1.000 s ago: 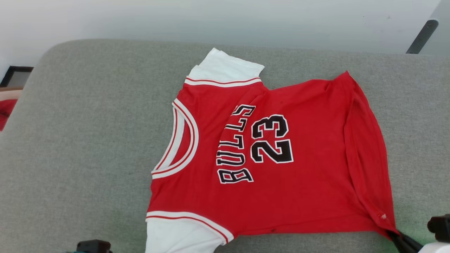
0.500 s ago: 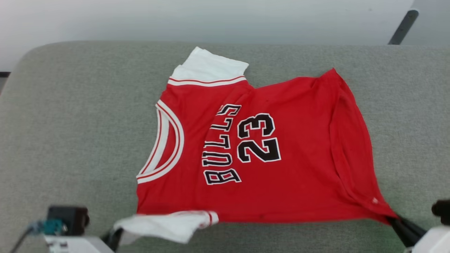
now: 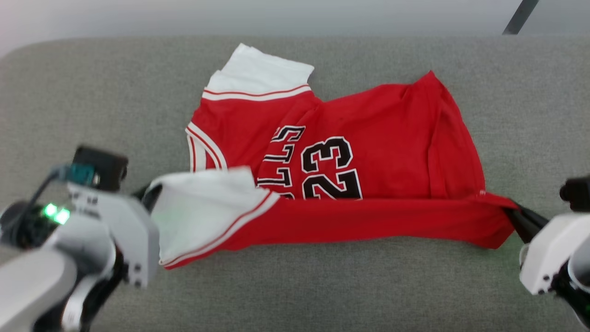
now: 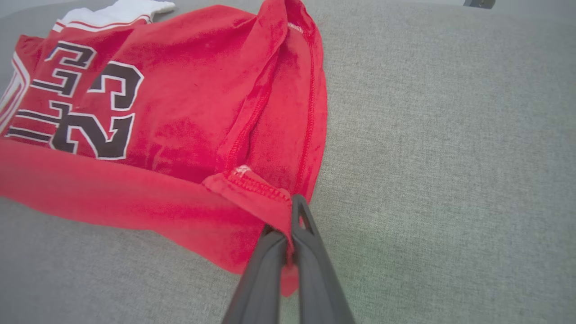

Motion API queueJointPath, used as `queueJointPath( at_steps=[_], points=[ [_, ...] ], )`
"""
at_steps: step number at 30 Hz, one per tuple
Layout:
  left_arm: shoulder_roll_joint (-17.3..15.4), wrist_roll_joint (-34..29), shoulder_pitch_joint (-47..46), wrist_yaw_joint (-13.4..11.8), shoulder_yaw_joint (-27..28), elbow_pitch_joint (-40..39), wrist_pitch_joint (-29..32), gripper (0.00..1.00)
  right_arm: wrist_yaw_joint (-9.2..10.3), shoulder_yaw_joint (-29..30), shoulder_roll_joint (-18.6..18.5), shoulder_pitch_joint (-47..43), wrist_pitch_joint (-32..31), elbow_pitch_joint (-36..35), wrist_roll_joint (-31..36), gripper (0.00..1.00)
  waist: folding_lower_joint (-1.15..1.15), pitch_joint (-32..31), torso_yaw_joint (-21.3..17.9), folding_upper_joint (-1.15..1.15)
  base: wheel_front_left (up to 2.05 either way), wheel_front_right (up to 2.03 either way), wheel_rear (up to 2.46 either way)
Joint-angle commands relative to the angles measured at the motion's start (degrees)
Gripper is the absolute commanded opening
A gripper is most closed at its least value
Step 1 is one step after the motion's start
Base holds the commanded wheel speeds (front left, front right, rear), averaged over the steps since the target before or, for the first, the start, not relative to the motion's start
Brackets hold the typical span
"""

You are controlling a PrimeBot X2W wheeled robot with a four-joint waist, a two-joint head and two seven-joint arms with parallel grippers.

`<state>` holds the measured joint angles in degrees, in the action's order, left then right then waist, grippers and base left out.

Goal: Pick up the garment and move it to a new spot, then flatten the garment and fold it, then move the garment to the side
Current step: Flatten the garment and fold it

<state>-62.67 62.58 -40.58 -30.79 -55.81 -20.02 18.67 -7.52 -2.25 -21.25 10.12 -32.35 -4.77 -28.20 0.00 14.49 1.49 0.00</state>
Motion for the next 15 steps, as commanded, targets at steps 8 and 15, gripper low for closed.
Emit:
queueJointPath(
  at_steps=[8, 15],
  points=[
    [9.0, -1.2, -7.6, 9.1, -2.1, 16.2, 3.1, 0.00, 0.06, -2.8, 1.3, 8.9, -0.8, 7.5, 2.6, 0.00, 0.00, 4.2, -0.8, 0.00, 0.00, 0.00, 0.00],
    [14.5, 0.9, -9.0, 13.7, -3.1, 26.5, 4.8, 0.00, 0.06, -5.0, 1.9, 12.8, -0.8, 12.3, 2.7, 0.00, 0.00, 5.4, -0.8, 0.00, 0.00, 0.00, 0.00]
  ],
)
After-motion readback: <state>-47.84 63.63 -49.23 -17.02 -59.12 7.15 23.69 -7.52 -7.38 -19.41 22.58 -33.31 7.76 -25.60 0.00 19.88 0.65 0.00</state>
